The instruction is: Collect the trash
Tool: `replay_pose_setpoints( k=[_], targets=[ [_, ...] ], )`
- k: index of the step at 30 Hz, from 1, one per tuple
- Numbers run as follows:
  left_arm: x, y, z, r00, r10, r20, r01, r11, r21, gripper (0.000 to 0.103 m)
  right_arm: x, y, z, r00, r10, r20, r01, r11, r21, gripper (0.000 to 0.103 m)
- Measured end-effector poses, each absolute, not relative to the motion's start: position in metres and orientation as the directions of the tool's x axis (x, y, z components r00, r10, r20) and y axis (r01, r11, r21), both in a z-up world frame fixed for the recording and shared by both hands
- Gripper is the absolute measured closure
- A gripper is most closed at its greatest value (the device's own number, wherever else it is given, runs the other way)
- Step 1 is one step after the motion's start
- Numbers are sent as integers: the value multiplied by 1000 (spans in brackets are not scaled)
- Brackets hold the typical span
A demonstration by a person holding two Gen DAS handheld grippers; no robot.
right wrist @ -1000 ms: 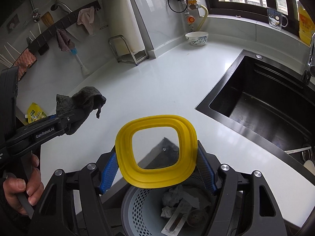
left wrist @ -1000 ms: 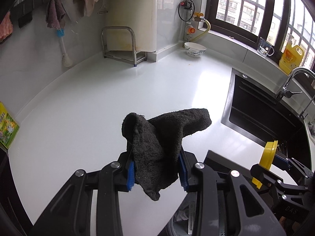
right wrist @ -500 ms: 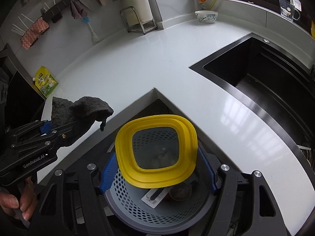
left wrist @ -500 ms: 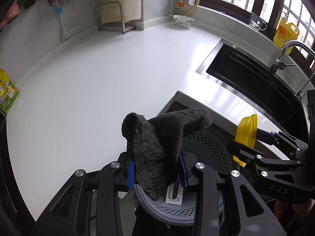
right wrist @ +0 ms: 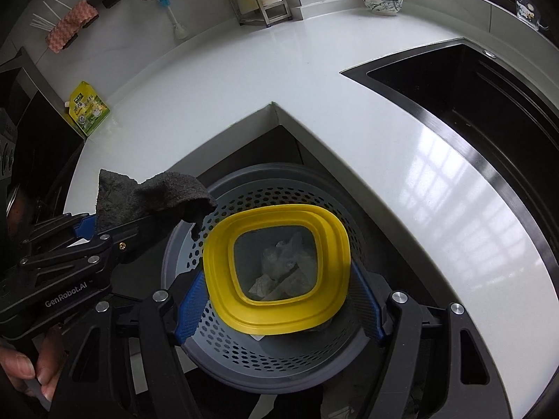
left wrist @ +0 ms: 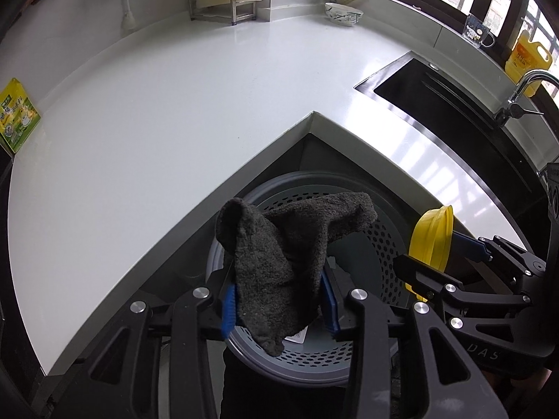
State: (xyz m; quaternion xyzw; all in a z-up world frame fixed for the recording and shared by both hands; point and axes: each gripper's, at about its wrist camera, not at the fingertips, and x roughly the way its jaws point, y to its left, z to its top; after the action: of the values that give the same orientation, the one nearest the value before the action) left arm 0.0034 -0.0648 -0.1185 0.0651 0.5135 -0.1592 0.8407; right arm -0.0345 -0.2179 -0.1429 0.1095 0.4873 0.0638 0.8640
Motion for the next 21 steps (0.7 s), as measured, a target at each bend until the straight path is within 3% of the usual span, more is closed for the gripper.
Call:
replay_pose_setpoints(
  k=[1, 3, 6, 21],
  targets=[
    [2, -64, -117, 426, -199, -882, 329, 943, -54, 56, -35, -218, -143, 514, 220, -829, -8, 968, 251, 34],
    [0, -62, -114, 444, -195, -875, 315, 948, -52, 38, -33, -218, -145, 498, 229, -837, -15, 967, 255, 32],
    [-2, -59, -110, 459, -179, -870, 303, 952, -37, 37, -31, -219, -146, 475, 226, -851, -13, 968, 250, 28],
    [-4, -56, -92, 486, -143, -862, 251, 968, -19, 34, -40, -223, -121, 512, 213, -832, -25, 972, 234, 27]
  ],
)
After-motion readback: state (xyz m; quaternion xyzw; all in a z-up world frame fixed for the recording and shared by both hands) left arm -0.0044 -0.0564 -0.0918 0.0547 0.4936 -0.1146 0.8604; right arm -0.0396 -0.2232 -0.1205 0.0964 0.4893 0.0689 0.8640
